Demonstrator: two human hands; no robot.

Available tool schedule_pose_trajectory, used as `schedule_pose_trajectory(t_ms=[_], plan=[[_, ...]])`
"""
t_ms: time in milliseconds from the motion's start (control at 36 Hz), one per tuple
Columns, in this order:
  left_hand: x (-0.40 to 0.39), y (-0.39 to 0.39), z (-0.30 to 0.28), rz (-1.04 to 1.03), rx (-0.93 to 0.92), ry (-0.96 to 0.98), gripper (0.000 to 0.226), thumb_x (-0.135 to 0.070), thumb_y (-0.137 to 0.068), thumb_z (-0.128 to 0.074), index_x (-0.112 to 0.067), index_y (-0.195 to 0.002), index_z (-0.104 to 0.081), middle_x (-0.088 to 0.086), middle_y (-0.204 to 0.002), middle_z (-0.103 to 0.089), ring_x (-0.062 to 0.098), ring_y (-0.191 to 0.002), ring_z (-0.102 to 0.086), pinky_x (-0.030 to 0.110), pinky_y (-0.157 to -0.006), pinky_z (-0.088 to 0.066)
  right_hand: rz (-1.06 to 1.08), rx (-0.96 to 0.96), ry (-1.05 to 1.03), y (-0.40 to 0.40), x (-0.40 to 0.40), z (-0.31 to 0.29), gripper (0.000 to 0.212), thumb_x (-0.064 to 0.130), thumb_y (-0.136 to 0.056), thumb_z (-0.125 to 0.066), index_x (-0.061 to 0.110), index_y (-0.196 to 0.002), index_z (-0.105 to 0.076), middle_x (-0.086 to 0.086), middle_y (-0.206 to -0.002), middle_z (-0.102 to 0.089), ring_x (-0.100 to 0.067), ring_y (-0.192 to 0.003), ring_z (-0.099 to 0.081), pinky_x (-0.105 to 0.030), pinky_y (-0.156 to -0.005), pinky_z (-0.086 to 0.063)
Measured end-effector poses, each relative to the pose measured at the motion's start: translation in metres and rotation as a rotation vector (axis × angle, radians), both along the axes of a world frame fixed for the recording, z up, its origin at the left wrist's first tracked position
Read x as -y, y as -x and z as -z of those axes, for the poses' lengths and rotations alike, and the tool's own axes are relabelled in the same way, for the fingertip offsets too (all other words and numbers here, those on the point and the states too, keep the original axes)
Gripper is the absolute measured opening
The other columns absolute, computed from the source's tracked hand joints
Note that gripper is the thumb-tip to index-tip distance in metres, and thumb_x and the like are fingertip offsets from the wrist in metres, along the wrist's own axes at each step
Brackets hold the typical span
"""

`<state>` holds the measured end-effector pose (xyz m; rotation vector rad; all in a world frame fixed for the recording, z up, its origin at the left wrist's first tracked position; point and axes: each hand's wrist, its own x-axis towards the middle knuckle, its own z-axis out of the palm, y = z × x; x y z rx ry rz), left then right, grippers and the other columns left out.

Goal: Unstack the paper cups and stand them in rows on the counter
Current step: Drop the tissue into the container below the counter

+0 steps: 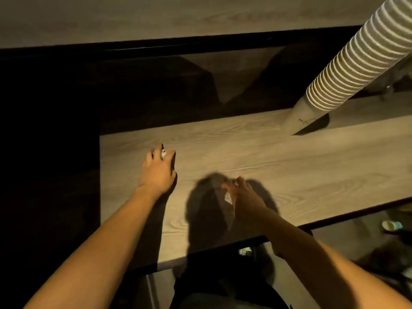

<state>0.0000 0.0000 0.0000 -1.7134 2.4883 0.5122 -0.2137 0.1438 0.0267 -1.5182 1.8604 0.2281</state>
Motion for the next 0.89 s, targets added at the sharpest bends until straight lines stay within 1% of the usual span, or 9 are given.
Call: schedule_pose_trajectory(t_ms=[167,333,444,556,667,722,778,833,889], plan=[[-0.011,0.0,0.014,0.02,-0.284,0.035,0.056,0.009,-0.086,-0.055,-0.014,-0.137,-0.054,0.011,-0.138,-0.051,0.028,-0.129,-0.042,0.039,-0.109,-0.039,0.097,0.028,0.078,0.005,0.008,-0.006,0.049,-0.004,-0.087,-0.056,0.009,-0.134,-0.053,-0.013,-0.129,-0.049,-0.031,-0.119,-0.049,-0.034,-0.093,-0.045],[-0.035,0.055,-0.01,-0.076,-0.557,-0.062,0.041,-0.013,-0.098,-0.052,-0.023,-0.138,-0.052,0.008,-0.125,-0.065,0.025,-0.113,-0.06,0.037,-0.097,-0.047,0.281,0.091,0.166,0.032,-0.002,-0.023,0.038,-0.007,-0.089,-0.051,0.004,-0.123,-0.062,-0.016,-0.119,-0.061,-0.031,-0.109,-0.06,-0.025,-0.078,-0.042],[-0.057,0.105,-0.02,-0.03,-0.666,-0.141,0.028,-0.019,-0.097,-0.055,-0.024,-0.124,-0.06,0.004,-0.113,-0.07,0.023,-0.104,-0.064,0.036,-0.091,-0.049,0.392,0.218,0.235,0.061,-0.032,-0.032,0.024,-0.005,-0.091,-0.048,0.004,-0.103,-0.067,-0.009,-0.096,-0.064,-0.024,-0.088,-0.059,-0.022,-0.065,-0.032],[-0.101,0.174,-0.032,0.105,-0.688,-0.202,0.026,-0.005,-0.093,-0.057,-0.016,-0.112,-0.07,0.0,-0.111,-0.071,0.019,-0.104,-0.063,0.024,-0.088,-0.043,0.616,0.275,0.228,0.11,-0.085,-0.035,0.017,0.003,-0.094,-0.051,0.011,-0.099,-0.065,-0.008,-0.096,-0.067,-0.026,-0.092,-0.063,-0.029,-0.074,-0.045],[-0.161,0.244,-0.036,0.202,-0.678,-0.281,0.035,0.0,-0.088,-0.057,-0.017,-0.116,-0.069,-0.001,-0.114,-0.07,0.014,-0.103,-0.063,0.012,-0.086,-0.04,0.873,0.345,0.24,0.166,-0.149,-0.039,0.021,0.008,-0.099,-0.05,-0.003,-0.112,-0.061,-0.012,-0.103,-0.063,-0.025,-0.095,-0.06,-0.037,-0.084,-0.049],[-0.196,0.278,-0.035,0.259,-0.674,-0.33,0.038,0.002,-0.088,-0.057,-0.018,-0.118,-0.069,-0.006,-0.113,-0.068,0.009,-0.101,-0.061,0.004,-0.084,-0.037,0.909,0.337,0.258,0.195,-0.186,-0.04,0.02,0.005,-0.099,-0.048,-0.006,-0.109,-0.061,-0.016,-0.102,-0.06,-0.024,-0.092,-0.059,-0.032,-0.076,-0.046],[-0.233,0.313,-0.031,0.325,-0.656,-0.377,0.037,0.001,-0.089,-0.058,-0.019,-0.118,-0.069,-0.01,-0.11,-0.068,0.004,-0.099,-0.061,0.0,-0.082,-0.036,0.981,0.326,0.301,0.222,-0.227,-0.033,0.014,0.002,-0.098,-0.048,-0.002,-0.091,-0.06,-0.018,-0.085,-0.059,-0.015,-0.07,-0.06,-0.027,-0.061,-0.044],[-0.273,0.346,-0.022,0.385,-0.625,-0.428,0.032,-0.005,-0.09,-0.059,-0.018,-0.118,-0.067,-0.008,-0.099,-0.071,0.001,-0.086,-0.062,0.003,-0.075,-0.039,1.115,0.301,0.336,0.252,-0.272,-0.015,0.014,-0.005,-0.093,-0.053,-0.011,-0.084,-0.062,-0.029,-0.076,-0.062,-0.023,-0.059,-0.06,-0.028,-0.056,-0.046],[-0.304,0.368,-0.011,0.44,-0.577,-0.464,0.025,-0.015,-0.093,-0.061,-0.02,-0.118,-0.065,-0.008,-0.081,-0.068,0.002,-0.064,-0.057,0.008,-0.06,-0.039,1.246,0.307,0.361,0.271,-0.308,0.004,0.013,-0.007,-0.09,-0.058,-0.011,-0.097,-0.068,-0.031,-0.091,-0.069,-0.032,-0.073,-0.066,-0.019,-0.063,-0.05]])
